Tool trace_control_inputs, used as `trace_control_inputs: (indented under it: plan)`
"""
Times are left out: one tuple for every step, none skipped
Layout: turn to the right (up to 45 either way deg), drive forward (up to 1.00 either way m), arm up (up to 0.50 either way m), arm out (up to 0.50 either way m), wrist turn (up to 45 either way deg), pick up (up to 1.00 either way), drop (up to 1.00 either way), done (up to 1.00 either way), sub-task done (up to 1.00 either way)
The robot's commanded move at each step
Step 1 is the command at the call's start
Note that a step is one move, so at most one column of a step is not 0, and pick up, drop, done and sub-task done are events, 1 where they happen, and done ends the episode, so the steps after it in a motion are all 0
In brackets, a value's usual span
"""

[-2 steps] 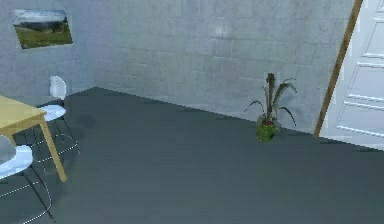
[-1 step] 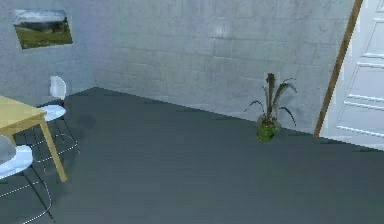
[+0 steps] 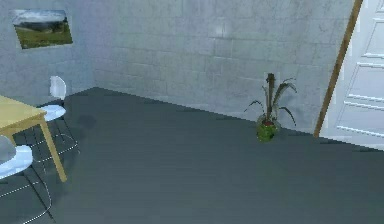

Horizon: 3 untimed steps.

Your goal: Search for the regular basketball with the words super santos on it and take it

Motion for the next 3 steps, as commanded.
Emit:
trace_control_inputs:
  plan:
    - [0.0, 0.00, 0.00, 0.00, 30.0, 0.00, 0.00, 0.00, 0.00]
    - [0.0, 0.00, -0.30, 0.00, 0.0, 0.00, 0.00, 0.00, 0.00]
    - [0.0, 0.00, 0.00, 0.00, 0.0, 1.00, 0.00, 0.00, 0.00]
